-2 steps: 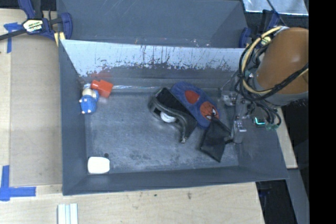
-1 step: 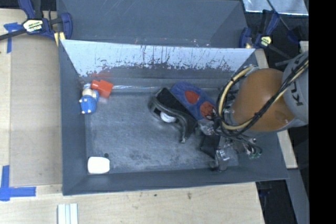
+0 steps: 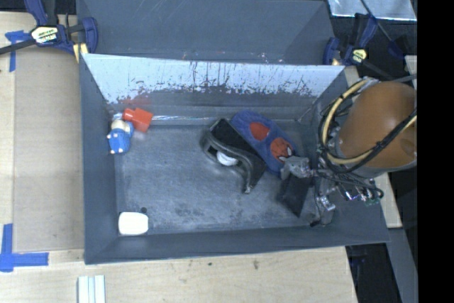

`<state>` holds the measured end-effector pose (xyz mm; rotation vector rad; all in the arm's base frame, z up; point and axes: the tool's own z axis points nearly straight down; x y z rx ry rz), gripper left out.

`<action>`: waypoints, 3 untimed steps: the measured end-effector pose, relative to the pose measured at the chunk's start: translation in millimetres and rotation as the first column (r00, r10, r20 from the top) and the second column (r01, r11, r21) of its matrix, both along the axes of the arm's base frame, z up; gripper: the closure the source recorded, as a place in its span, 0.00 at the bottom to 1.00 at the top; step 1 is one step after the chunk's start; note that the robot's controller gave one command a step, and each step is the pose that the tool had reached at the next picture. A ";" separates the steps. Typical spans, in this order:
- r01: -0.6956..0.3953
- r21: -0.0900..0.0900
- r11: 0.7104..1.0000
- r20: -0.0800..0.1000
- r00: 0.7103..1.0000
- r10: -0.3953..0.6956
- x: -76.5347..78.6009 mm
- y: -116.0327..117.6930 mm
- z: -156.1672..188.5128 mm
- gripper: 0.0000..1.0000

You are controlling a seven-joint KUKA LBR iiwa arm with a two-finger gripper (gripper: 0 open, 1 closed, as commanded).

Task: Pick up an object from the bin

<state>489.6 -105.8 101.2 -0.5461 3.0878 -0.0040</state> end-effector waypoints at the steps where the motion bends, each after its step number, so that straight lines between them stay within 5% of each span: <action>1: -0.597 0.005 0.803 -0.003 0.803 0.597 15.7 -31.9 2.5 0.00; 2: -0.766 0.007 0.642 -0.004 0.642 0.766 19.1 -26.3 -24.1 0.00; 3: -0.765 0.008 0.644 0.002 0.644 0.765 20.0 -23.6 -23.2 0.00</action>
Offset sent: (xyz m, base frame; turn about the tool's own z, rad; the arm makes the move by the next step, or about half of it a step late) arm 0.0153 -0.0339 0.0026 -0.6396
